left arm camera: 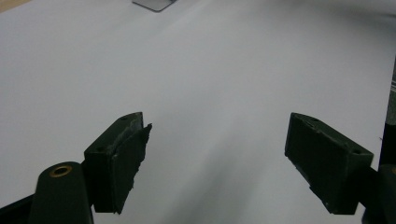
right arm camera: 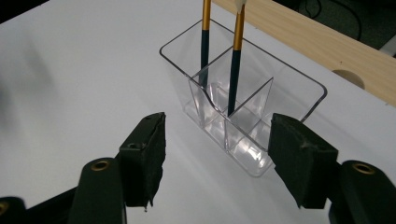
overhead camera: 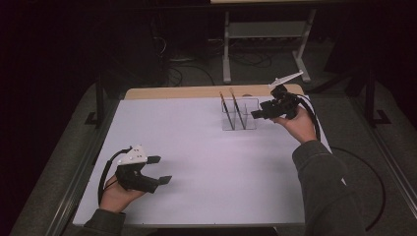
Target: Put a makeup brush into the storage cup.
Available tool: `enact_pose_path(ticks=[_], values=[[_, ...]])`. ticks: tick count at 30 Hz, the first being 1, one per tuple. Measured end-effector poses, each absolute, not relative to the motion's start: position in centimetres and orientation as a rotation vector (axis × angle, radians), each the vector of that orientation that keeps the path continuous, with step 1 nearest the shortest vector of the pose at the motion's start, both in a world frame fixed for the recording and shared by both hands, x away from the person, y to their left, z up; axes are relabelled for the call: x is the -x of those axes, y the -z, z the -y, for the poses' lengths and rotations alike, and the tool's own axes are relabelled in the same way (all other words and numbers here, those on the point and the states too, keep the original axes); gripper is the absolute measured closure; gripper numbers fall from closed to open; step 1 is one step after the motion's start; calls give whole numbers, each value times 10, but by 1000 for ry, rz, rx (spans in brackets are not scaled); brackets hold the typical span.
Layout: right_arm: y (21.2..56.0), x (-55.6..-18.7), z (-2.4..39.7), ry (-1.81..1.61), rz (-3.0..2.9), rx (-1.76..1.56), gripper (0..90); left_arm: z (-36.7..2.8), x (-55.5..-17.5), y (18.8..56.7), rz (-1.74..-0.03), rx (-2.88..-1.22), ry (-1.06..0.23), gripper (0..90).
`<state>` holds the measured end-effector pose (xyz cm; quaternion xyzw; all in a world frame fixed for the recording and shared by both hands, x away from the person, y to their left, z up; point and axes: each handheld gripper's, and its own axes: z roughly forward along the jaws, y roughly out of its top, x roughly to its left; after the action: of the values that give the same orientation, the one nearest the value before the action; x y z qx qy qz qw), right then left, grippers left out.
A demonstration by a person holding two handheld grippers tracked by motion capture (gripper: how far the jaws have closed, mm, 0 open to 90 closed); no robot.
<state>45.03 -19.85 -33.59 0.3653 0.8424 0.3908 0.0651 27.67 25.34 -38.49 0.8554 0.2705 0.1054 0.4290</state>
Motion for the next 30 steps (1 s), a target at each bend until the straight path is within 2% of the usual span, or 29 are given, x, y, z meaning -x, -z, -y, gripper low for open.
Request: enact_pose_path(ticks=[30], values=[[341, -423, 205, -1262, -2525, -1052, 302, -259, -278, 384, -707, -2110, -272, 187]])
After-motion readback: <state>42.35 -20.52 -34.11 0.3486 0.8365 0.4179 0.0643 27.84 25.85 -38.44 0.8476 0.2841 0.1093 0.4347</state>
